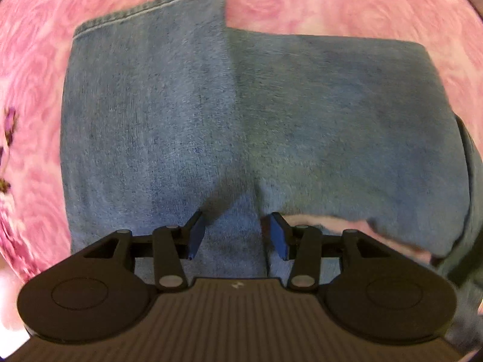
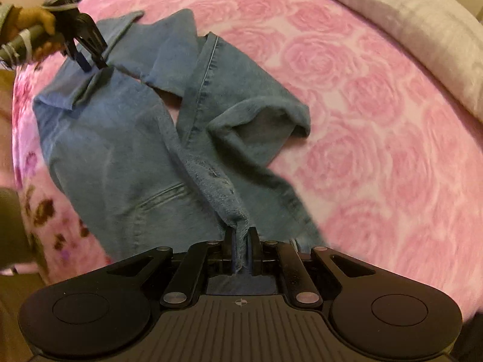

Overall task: Fold clothes
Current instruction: 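Grasp the jeans leg hem with the left tool while the right tool grasps the waistband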

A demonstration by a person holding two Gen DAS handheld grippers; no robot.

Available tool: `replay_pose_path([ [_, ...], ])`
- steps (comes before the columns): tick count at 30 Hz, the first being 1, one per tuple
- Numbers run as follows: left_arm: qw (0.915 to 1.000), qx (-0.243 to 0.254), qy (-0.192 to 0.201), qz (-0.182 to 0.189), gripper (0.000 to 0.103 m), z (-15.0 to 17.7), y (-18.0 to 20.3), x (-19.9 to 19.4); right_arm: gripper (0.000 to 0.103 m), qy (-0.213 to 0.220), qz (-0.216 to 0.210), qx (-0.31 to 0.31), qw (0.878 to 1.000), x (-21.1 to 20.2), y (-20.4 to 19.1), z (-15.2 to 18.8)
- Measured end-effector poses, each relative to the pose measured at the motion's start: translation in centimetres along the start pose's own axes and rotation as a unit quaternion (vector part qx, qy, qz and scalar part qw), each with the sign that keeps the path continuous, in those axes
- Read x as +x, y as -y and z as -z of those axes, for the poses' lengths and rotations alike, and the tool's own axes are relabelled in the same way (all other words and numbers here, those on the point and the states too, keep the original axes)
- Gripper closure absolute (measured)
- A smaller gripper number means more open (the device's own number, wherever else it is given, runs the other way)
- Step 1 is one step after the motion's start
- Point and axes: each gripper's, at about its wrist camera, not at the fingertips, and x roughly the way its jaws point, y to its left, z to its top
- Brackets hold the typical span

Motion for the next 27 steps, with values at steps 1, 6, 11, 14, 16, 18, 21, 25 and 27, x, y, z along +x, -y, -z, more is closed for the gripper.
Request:
replay_pose_path([
  [1, 1.0000, 0.006, 0.001, -0.007, 0.063, 0.1, 0.2, 0.0, 0.098, 0.002, 0.002, 0.010, 1.000, -0.1, -0.6, 0.4],
  [6, 0.9994, 0.023, 0.025, 0.008, 0.094, 1.0, -0.7, -1.3, 0.098, 0.010, 0.030, 0.044, 0.999, -0.9, -3.2, 2.0],
  [11, 0.9934, 0.019, 0.107, 0.036, 0.097, -0.1, -3.5, -6.2, 0.099, 0.042, 0.128, 0.048, 0.990, -3.5, -4.7, 2.5],
  [14, 0.9795, -0.007, 0.191, 0.063, 0.097, -2.6, -6.0, -11.6, 0.100, 0.051, 0.210, 0.043, 0.975, -5.0, -4.2, 1.8],
  [16, 0.9664, -0.029, 0.236, 0.097, 0.097, -4.4, -7.9, -15.4, 0.100, 0.071, 0.260, 0.046, 0.962, -6.9, -3.8, 1.4],
  [18, 0.9487, -0.046, 0.278, 0.144, 0.097, -5.5, -9.7, -19.5, 0.101, 0.101, 0.304, 0.054, 0.946, -9.5, -3.5, 1.0],
  [21, 0.9177, -0.054, 0.333, 0.210, 0.097, -5.7, -12.4, -25.4, 0.101, 0.146, 0.367, 0.065, 0.916, -13.4, -3.1, 0.5],
  [25, 0.8886, -0.029, 0.389, 0.241, 0.097, -1.2, -15.6, -29.8, 0.101, 0.196, 0.426, 0.033, 0.882, -18.8, -7.8, 1.1],
  [27, 0.8892, -0.038, 0.381, 0.250, 0.097, 1.8, -18.4, -29.3, 0.100, 0.200, 0.430, 0.033, 0.880, -20.1, -10.7, 2.8],
])
